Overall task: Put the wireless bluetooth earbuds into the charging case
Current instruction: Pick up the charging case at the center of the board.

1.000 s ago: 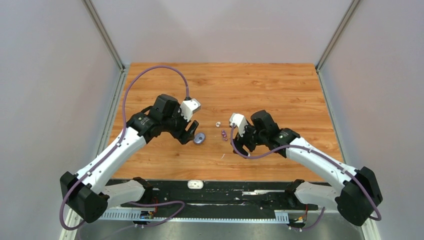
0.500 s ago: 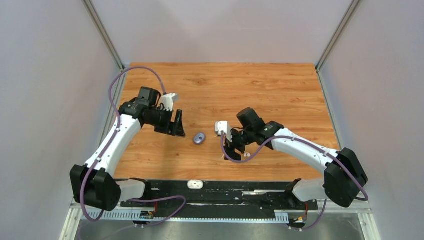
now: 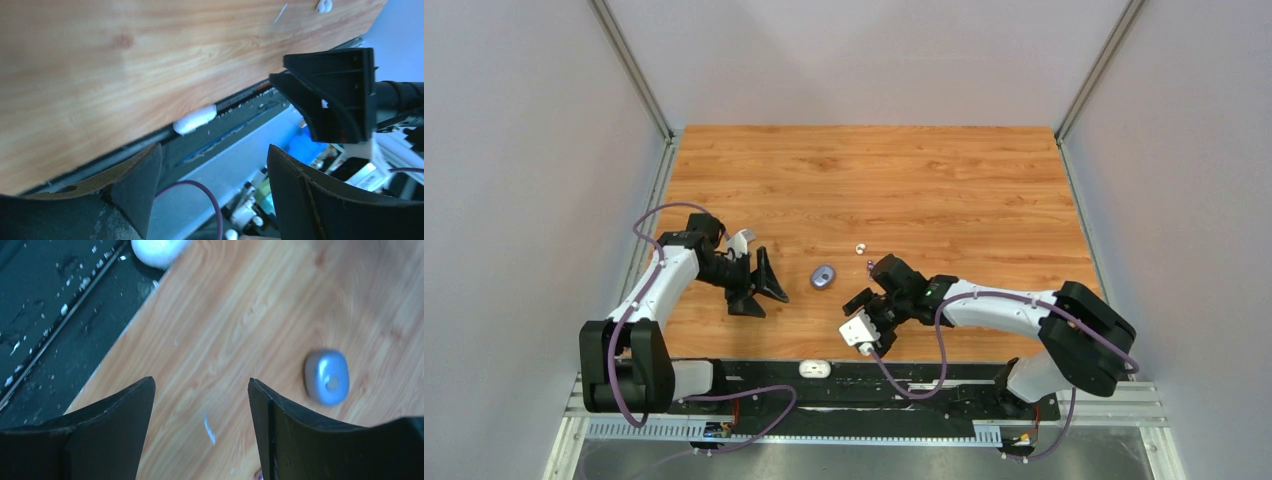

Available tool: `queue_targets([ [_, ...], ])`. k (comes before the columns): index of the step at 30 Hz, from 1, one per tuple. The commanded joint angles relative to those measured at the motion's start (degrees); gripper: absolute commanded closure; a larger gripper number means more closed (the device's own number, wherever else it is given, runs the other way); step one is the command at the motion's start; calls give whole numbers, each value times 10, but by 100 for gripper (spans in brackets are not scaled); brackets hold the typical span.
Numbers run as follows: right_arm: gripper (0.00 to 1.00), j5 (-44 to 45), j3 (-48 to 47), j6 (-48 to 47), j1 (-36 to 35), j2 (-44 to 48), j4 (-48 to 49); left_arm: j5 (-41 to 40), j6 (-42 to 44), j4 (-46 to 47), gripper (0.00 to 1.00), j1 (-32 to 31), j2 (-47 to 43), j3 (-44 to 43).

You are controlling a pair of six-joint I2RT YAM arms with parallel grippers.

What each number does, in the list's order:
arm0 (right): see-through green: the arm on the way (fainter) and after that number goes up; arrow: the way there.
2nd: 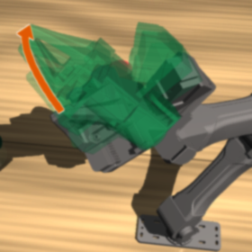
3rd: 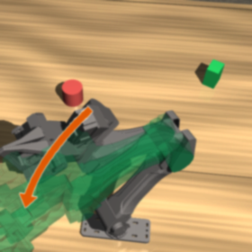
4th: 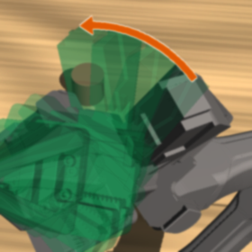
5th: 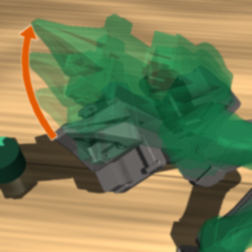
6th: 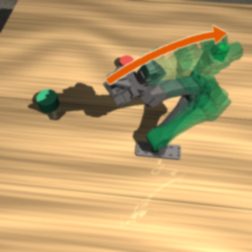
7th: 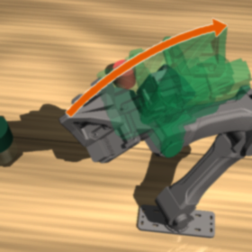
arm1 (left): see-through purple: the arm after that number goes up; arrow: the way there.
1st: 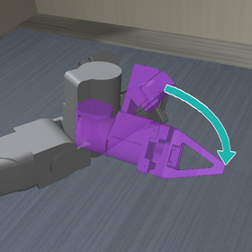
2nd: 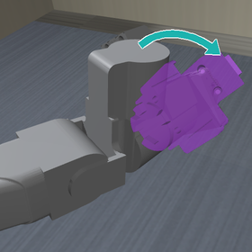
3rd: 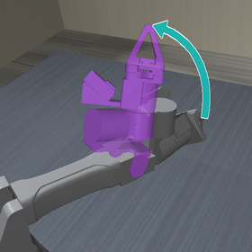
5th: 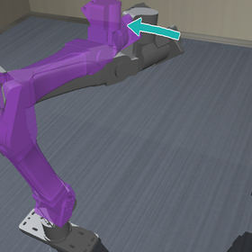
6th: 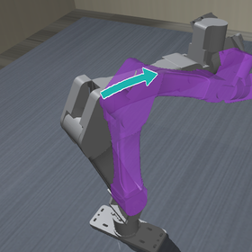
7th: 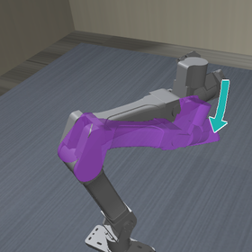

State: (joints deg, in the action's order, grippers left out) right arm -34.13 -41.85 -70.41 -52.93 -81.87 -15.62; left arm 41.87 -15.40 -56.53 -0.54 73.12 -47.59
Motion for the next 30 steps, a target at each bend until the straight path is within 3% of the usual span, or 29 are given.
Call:
queue_targets([
  [1,28,-6,-5,-28,-58,-37,130,-25,-61,-69,17,19,-43,28],
  [9,28,4,13,-90,-102,-99,220,-41,-116,-44,18,23,-6,104],
  [19,25,8,93,-185,-139,-157,400,-30,-120,-18,21,13,81,120],
  [25,25,8,89,-172,-140,-122,383,-30,-114,-25,21,-26,87,117],
  [30,25,7,91,-161,-140,-29,281,-24,-119,-19,21,-29,80,121],
])
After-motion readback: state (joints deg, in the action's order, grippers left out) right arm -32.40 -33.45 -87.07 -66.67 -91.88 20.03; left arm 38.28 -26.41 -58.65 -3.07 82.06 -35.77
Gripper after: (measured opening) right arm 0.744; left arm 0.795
